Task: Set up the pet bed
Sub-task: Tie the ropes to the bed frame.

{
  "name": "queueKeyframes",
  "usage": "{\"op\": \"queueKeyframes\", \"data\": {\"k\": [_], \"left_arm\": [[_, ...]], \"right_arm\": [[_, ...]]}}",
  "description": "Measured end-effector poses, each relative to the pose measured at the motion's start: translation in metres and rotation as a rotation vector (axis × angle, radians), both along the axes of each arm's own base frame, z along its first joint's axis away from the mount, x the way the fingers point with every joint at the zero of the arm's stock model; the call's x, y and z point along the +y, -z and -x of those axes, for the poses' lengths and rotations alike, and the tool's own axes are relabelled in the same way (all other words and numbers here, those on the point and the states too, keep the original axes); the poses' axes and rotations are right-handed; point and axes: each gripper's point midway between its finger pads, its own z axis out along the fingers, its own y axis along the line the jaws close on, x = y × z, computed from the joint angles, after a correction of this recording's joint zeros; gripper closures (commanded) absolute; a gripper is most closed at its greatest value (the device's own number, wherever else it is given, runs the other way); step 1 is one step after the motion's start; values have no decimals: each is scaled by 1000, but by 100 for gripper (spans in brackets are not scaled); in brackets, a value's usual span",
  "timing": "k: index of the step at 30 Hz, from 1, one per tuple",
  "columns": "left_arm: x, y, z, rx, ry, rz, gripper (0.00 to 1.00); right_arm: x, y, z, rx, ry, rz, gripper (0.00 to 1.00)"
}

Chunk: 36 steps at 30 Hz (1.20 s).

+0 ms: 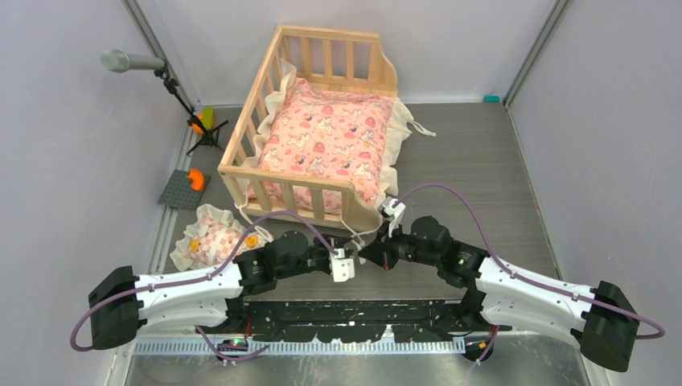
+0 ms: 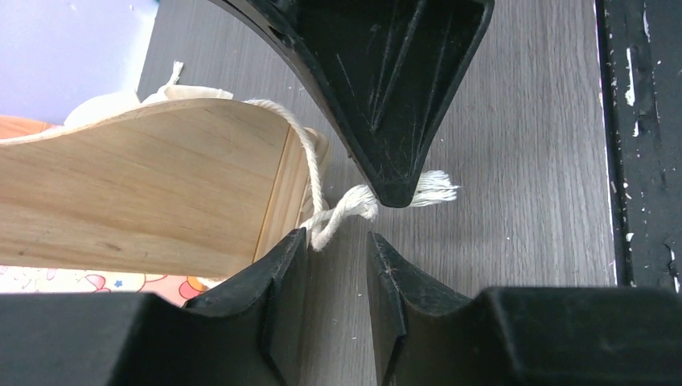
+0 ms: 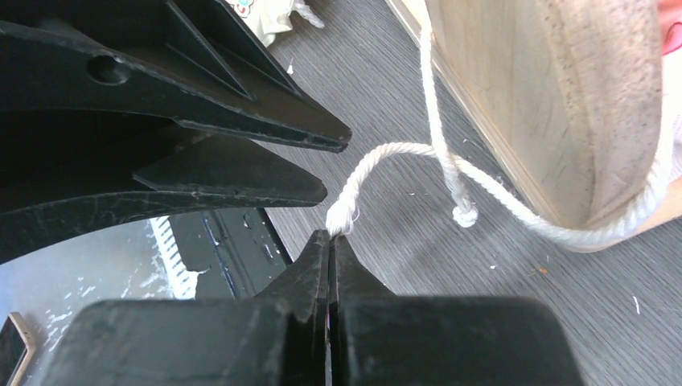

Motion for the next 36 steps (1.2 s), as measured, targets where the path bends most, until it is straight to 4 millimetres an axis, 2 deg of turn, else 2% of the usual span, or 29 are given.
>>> {"op": "queueKeyframes", "data": {"k": [14, 22, 27, 31, 36], "left_arm": [[-6, 15, -14, -76, -6, -98, 67], [-9, 12, -17, -98, -9, -86, 70], [-12, 15, -19, -95, -9, -93, 78], [-13, 16, -19, -93, -8, -98, 99], [-16, 10, -20, -96, -10, -88, 100]], "right_arm": [[1, -4, 3, -2, -19, 2, 100], [0, -3, 3, 2, -21, 6, 100], [0, -3, 4, 3, -25, 5, 100], [0, -3, 4, 3, -25, 5, 100], [0, -3, 3, 0, -17, 7, 100]]}}
